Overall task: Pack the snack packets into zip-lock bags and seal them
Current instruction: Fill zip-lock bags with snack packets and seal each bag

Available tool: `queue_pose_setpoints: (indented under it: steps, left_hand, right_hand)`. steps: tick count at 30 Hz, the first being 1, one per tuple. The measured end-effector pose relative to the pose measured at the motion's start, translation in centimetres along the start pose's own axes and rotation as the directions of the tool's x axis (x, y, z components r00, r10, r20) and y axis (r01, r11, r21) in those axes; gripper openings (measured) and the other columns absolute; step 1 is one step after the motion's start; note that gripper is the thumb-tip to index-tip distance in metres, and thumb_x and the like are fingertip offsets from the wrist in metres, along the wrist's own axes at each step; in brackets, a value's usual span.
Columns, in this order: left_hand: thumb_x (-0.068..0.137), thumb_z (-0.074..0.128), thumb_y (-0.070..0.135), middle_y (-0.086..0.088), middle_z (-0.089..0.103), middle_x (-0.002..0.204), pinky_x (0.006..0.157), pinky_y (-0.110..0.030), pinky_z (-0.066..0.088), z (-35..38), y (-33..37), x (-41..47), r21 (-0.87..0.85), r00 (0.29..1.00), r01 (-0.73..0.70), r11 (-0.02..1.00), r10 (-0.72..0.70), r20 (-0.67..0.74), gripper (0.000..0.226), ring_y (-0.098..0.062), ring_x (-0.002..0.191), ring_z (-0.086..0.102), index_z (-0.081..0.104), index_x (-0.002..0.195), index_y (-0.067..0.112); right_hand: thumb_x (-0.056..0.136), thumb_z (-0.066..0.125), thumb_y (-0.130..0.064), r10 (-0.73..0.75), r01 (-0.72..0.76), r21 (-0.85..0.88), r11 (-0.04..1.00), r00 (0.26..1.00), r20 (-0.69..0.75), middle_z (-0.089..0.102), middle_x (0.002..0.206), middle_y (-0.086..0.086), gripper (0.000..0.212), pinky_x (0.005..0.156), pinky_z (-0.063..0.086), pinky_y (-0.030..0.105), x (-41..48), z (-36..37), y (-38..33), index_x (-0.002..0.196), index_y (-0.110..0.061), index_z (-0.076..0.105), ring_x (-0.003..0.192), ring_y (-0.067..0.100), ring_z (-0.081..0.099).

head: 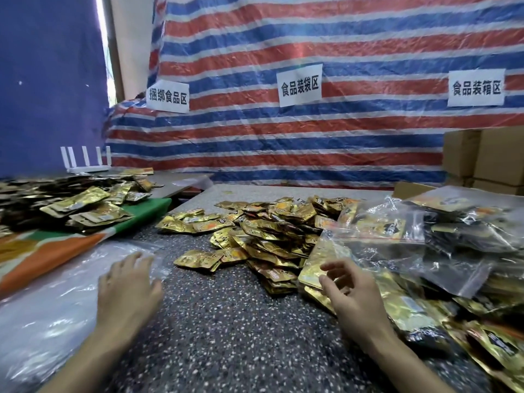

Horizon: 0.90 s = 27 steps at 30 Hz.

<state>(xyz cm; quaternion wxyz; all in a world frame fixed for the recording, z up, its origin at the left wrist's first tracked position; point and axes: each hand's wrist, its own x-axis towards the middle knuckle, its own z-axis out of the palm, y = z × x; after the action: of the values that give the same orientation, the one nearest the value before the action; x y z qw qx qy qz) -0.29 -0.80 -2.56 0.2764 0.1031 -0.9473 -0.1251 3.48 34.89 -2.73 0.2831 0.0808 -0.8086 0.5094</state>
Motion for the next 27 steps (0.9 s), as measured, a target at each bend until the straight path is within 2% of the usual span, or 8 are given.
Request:
queue_pose_setpoints:
  steps: [3,5,7,12,16,21,25,27]
  left_hand:
    - [0.091,0.055,0.04,-0.007,0.058,0.129,0.094,-0.04,0.038,0.2,-2.4,0.8,0.228,0.945,0.198,0.953,-0.248,0.213,0.032,-0.03,0.119,0.05,0.062,0.113,0.019]
    - [0.086,0.058,0.03,-0.004,0.065,0.092,0.073,-0.035,0.041,0.2,-3.4,0.6,0.213,0.941,0.216,0.953,-0.261,0.216,0.015,-0.028,0.092,0.058,0.062,0.083,0.016]
    - [0.081,0.061,0.02,-0.001,0.06,0.069,0.06,-0.031,0.036,0.3,-4.1,0.3,0.18,0.951,0.238,0.954,-0.266,0.155,0.014,-0.026,0.073,0.057,0.06,0.069,0.014]
    - [0.081,0.067,0.016,-0.004,0.067,0.074,0.069,-0.034,0.049,-0.2,-4.3,0.6,-0.026,0.939,0.329,0.944,-0.325,0.112,0.016,-0.029,0.075,0.06,0.065,0.066,0.02]
    - [0.091,0.058,0.016,-0.013,0.066,0.092,0.085,-0.05,0.049,-1.0,-2.9,1.7,-0.293,0.93,0.348,0.891,-0.367,-0.01,0.004,-0.034,0.086,0.055,0.061,0.088,0.018]
    - [0.105,0.046,0.027,0.002,0.057,0.089,0.064,-0.037,0.044,-3.3,2.3,0.7,-0.551,0.958,0.077,0.831,-0.214,-0.189,0.01,-0.023,0.071,0.055,0.045,0.108,0.018]
    - [0.102,0.048,0.021,-0.001,0.062,0.086,0.035,-0.025,0.047,-5.4,9.0,-1.9,-0.763,0.95,-0.273,0.585,0.04,-0.31,0.01,-0.012,0.054,0.058,0.046,0.094,0.027]
    - [0.101,0.048,0.019,0.002,0.06,0.084,0.037,-0.021,0.047,-5.5,12.0,-3.0,-0.79,0.917,-0.393,0.47,0.138,-0.374,0.02,-0.007,0.052,0.059,0.042,0.091,0.035]
  right_hand:
    - [0.089,0.073,-0.017,0.006,-0.005,0.023,1.0,1.0,-0.02,0.068,0.082,-0.01,0.021,0.066,0.059,0.034,0.1,-0.1,0.2,0.09,-0.036,0.065,0.076,0.007,0.064]
    - [0.089,0.073,-0.017,0.004,-0.003,0.026,1.0,1.0,-0.016,0.068,0.085,-0.015,0.02,0.066,0.059,0.034,0.2,0.0,0.3,0.09,-0.036,0.065,0.077,0.008,0.064]
    - [0.088,0.073,-0.017,-0.016,0.017,0.027,1.0,1.0,-0.007,0.067,0.088,-0.018,0.02,0.063,0.057,0.028,0.2,0.0,0.3,0.089,-0.036,0.065,0.076,0.008,0.064]
    - [0.088,0.074,-0.016,-0.03,0.03,0.044,0.999,1.0,0.005,0.068,0.086,-0.017,0.02,0.062,0.051,0.018,0.1,0.1,0.4,0.088,-0.034,0.065,0.075,0.007,0.063]
    - [0.089,0.073,-0.017,-0.033,0.033,0.049,0.998,0.999,0.001,0.067,0.085,-0.017,0.023,0.062,0.053,0.02,0.2,0.0,0.3,0.087,-0.039,0.065,0.075,0.007,0.063]
    - [0.089,0.072,-0.02,-0.035,0.034,0.049,0.998,0.999,0.005,0.067,0.087,-0.018,0.029,0.061,0.053,0.02,0.1,-0.1,-0.3,0.091,-0.047,0.062,0.075,0.005,0.064]
    - [0.09,0.072,-0.018,0.001,-0.001,0.164,0.986,1.0,0.0,0.069,0.085,-0.012,0.026,0.06,0.055,0.022,0.1,-0.3,-0.9,0.089,-0.043,0.065,0.074,0.009,0.066]
    - [0.09,0.071,-0.02,0.024,-0.029,0.25,0.968,0.999,0.023,0.071,0.082,-0.005,0.02,0.057,0.053,0.023,0.1,-0.4,-1.2,0.088,-0.039,0.068,0.068,0.01,0.065]
